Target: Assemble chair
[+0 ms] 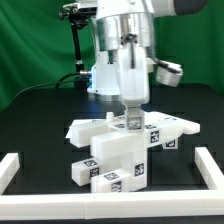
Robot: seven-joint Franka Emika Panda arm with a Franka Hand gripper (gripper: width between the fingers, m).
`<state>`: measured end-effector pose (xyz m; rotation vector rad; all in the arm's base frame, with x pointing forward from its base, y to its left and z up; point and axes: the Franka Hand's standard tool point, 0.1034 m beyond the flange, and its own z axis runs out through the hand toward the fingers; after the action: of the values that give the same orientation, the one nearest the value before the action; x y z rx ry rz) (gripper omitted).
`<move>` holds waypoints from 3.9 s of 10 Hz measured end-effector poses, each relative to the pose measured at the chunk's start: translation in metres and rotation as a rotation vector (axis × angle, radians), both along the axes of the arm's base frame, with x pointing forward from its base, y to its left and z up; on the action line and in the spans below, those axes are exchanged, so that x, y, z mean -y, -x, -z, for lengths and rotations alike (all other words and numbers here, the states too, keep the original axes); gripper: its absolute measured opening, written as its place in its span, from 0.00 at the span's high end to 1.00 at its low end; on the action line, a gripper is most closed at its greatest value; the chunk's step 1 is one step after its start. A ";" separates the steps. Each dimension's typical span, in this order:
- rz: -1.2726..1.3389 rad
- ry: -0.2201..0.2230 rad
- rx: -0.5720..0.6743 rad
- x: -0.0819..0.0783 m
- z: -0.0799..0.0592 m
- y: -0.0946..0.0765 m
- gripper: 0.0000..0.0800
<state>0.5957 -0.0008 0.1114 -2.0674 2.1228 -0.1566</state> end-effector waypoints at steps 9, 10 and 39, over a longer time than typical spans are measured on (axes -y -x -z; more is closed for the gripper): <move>-0.361 0.068 0.023 0.018 0.001 -0.001 0.20; -0.532 0.093 0.004 0.019 -0.001 -0.002 0.20; -0.017 -0.014 -0.055 0.023 0.000 -0.005 0.54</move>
Offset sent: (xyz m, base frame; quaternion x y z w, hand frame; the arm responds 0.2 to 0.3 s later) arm 0.0000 0.0000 0.0000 0.0000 0.0000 0.0000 1.0000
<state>0.6003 -0.0243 0.1116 -2.1050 2.1307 -0.0832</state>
